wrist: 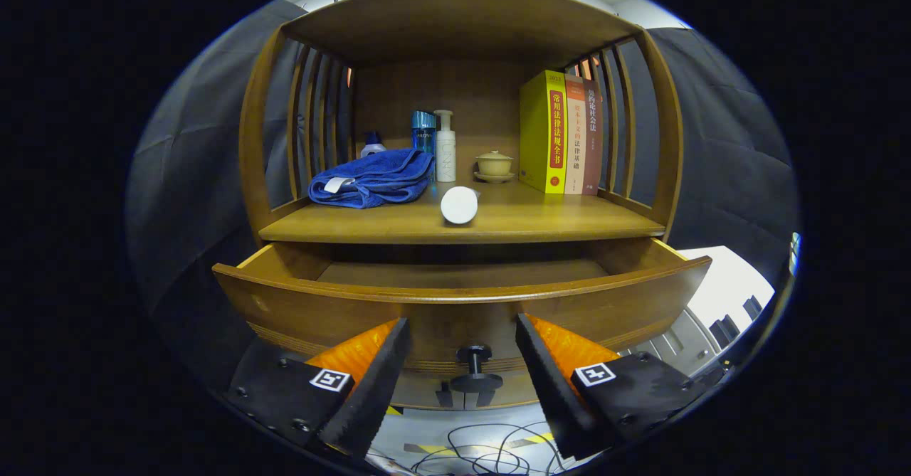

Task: Pull open the drawer, take out the items inside it, and place them on the countertop above the cabinet.

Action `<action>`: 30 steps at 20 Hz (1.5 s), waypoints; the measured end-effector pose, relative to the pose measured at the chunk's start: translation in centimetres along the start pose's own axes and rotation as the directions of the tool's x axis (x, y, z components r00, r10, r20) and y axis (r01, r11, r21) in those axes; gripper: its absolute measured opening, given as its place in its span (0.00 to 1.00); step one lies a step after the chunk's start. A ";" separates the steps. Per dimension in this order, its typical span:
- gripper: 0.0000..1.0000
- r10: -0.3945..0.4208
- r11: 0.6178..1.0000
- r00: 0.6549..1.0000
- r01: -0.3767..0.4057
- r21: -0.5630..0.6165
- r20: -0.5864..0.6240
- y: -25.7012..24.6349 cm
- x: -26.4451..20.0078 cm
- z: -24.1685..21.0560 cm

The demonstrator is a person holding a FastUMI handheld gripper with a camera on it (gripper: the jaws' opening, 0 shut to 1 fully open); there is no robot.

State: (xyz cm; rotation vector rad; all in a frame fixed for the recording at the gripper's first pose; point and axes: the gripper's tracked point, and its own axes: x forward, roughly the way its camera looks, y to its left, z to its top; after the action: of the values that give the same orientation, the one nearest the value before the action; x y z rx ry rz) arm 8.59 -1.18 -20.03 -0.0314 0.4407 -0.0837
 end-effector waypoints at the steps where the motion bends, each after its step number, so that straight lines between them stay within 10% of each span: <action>1: 0.99 -0.001 1.000 1.000 0.001 0.004 0.006 0.2 0.6 0.4; 19: 0.99 0.004 1.000 1.000 -0.004 -0.001 0.027 0.3 6.1 2.0; 30: 0.99 0.053 0.998 0.979 -0.060 0.032 0.196 -0.3 -4.1 6.0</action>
State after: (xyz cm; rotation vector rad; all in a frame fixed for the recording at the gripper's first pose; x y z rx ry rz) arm 7.41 -1.01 -12.83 0.0099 0.2440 -0.0324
